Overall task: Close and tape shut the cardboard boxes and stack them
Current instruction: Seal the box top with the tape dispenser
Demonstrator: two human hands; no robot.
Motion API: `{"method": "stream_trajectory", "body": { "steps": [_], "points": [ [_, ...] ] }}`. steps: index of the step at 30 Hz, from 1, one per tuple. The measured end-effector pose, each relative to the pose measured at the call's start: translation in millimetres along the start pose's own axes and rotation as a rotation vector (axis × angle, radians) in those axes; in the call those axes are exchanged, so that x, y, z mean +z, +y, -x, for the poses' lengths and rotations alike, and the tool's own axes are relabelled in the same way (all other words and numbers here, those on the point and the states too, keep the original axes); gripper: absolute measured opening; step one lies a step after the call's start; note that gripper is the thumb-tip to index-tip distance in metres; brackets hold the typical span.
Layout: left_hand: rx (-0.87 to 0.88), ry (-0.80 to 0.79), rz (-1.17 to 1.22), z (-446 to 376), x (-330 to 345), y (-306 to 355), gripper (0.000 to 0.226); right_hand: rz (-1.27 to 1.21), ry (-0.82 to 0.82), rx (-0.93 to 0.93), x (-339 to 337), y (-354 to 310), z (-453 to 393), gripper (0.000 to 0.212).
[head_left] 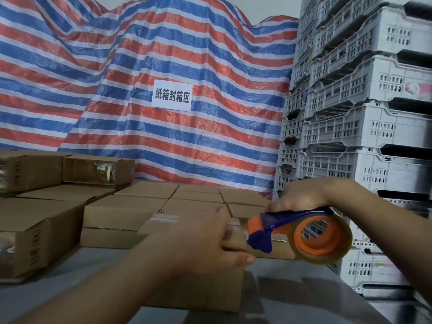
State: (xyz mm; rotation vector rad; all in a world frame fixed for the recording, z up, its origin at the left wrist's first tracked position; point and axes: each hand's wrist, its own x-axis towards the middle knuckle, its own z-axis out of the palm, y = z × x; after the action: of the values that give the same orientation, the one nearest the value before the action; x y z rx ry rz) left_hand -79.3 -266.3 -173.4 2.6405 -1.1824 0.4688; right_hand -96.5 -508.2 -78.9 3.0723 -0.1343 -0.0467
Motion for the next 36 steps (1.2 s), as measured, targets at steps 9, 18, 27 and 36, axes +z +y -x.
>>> {"method": "stream_trajectory", "body": {
  "steps": [9, 18, 27, 36],
  "points": [
    [0.086, -0.041, -0.069, -5.7, 10.1, -1.1, 0.066, -0.257, 0.027, -0.163, -10.0, 17.6, 22.2, 0.053],
    [0.081, -0.023, -0.072, -4.3, 9.5, 1.9, 0.064, -0.134, 0.064, -0.145, -11.4, 5.6, 24.4, 0.041],
    [0.064, 0.017, -0.11, -2.1, 13.8, -2.7, 0.068, 0.531, 0.168, -0.039, 48.1, -2.1, 15.9, 0.04],
    [0.1, 0.02, -0.114, -6.9, 10.3, 1.8, 0.053, -0.312, -0.204, 0.102, 57.5, 54.4, -8.2, 0.047]
  ]
}}
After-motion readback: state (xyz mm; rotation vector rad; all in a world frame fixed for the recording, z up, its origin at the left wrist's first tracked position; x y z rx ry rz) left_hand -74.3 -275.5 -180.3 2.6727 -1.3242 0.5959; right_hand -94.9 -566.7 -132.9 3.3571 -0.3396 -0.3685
